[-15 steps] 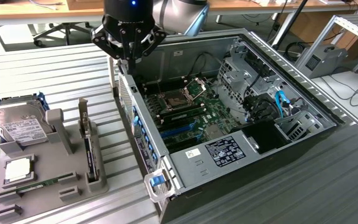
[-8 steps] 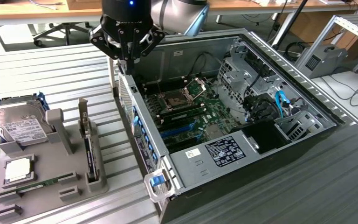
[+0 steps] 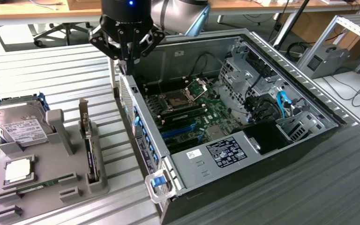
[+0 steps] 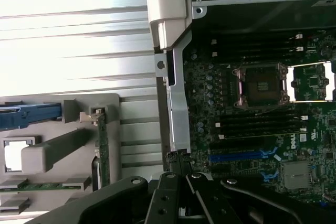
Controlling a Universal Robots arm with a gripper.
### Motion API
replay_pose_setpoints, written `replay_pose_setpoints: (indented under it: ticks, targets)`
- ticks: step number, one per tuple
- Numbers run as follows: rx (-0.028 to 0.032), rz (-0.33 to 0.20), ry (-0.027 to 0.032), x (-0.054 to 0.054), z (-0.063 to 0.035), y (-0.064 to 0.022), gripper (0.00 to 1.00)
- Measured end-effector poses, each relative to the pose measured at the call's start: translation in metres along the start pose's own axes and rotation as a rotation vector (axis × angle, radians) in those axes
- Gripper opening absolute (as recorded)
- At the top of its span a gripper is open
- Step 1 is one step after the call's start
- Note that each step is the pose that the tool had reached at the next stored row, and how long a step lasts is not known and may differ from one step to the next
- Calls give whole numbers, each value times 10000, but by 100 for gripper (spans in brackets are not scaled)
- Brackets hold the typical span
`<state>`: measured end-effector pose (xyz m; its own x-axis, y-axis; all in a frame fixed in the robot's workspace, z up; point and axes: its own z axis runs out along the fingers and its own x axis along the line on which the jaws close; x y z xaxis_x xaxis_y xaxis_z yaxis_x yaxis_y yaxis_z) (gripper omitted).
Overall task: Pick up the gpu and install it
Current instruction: 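Reach for the gpu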
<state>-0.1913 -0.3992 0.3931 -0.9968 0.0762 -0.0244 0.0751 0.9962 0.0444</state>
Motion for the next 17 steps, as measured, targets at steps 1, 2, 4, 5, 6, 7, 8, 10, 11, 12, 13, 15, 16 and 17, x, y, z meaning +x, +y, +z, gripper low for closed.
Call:
replay_pose_setpoints:
  ticks: [1,2,4,5,6,7,8,10,11,12,13,15,16,17]
  targets:
    - [0,0,0,2,0,0,11]
    - [0,0,0,3,0,0,11]
    - [0,0,0,8,0,-1,11]
    - [0,0,0,10,0,-1,11]
    - [0,0,0,13,0,-1,11]
    - [0,1,0,19,0,-1,11]
    - [0,0,-1,21,0,-2,11]
    - [0,0,0,28,0,-2,11]
    - [0,0,-1,31,0,-2,11]
    - [0,0,0,35,0,-3,11]
    - [0,0,0,39,-1,-3,11]
    - [0,0,0,47,-1,-4,11]
    - [0,0,0,53,-1,-4,11]
    - [0,0,0,57,-1,-4,11]
